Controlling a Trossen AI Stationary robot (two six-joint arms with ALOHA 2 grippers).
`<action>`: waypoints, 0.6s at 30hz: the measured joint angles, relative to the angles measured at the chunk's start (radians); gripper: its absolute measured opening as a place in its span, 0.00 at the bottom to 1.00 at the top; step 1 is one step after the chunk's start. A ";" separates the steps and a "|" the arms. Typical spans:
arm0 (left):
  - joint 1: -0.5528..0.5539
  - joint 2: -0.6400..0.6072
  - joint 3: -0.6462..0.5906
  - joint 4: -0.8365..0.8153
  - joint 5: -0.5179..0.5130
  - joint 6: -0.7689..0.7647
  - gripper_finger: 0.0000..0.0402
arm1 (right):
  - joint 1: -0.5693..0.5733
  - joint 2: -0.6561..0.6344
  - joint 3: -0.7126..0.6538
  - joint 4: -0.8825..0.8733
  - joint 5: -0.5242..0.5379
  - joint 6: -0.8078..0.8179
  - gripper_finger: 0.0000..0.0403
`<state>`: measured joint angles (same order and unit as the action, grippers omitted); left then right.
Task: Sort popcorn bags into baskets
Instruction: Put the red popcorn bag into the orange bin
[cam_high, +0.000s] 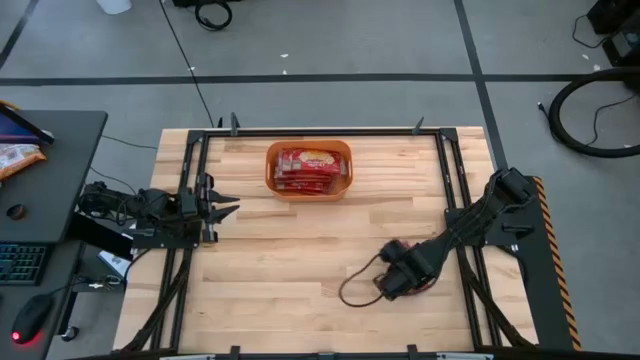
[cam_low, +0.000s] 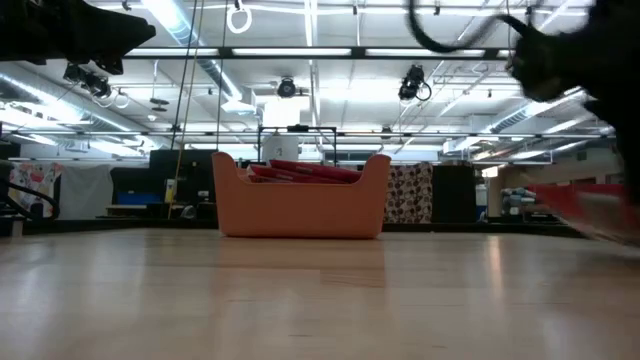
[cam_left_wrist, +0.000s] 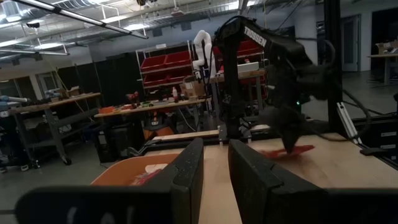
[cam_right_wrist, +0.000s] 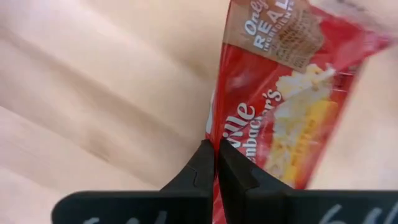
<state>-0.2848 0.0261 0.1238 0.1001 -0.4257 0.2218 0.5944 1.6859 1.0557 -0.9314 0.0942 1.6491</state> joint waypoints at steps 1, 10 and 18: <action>0.000 0.000 0.000 0.001 0.000 0.000 0.20 | -0.014 0.000 0.027 -0.026 0.045 -0.030 0.03; 0.000 0.000 0.000 0.007 0.000 0.000 0.20 | -0.207 0.042 0.267 -0.219 0.317 -0.421 0.03; 0.000 0.000 0.000 0.048 -0.001 0.032 0.20 | -0.405 0.133 0.550 -0.406 0.527 -0.777 0.03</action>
<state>-0.2848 0.0257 0.1234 0.1483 -0.4263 0.2542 0.1896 1.8189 1.6054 -1.3369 0.6211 0.8721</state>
